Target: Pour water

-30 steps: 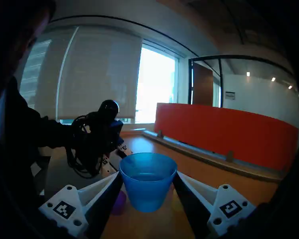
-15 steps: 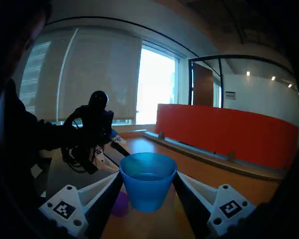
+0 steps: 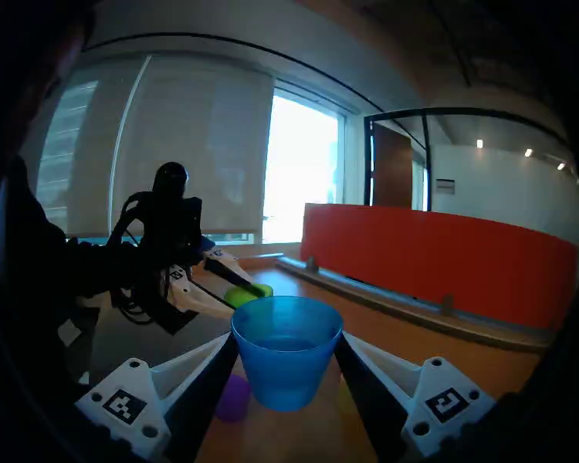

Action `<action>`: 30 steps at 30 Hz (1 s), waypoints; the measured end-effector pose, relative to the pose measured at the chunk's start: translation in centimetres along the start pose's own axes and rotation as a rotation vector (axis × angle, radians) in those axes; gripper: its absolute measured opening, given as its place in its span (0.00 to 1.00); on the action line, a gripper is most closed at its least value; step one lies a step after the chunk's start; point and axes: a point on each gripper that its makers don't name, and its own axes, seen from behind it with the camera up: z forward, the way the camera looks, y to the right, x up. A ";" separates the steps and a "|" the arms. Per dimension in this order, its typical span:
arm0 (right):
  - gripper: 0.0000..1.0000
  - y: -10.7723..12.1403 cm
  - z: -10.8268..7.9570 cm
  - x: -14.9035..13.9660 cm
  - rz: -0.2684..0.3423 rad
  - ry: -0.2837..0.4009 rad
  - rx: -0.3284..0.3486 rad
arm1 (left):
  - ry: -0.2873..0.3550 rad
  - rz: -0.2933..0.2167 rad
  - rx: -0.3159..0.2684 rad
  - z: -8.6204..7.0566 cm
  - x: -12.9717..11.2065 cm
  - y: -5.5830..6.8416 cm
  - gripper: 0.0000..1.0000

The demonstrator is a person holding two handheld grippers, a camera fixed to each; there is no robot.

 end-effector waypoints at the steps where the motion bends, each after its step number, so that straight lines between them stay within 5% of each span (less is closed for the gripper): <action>1: 0.89 0.0 0.0 0.0 0.000 0.000 0.000 | 0.007 0.000 0.002 -0.2 0.2 0.1 0.87; 30: 0.89 -0.4 0.3 0.4 -0.007 0.000 0.010 | 0.256 -0.080 0.000 -4.0 6.9 0.6 0.87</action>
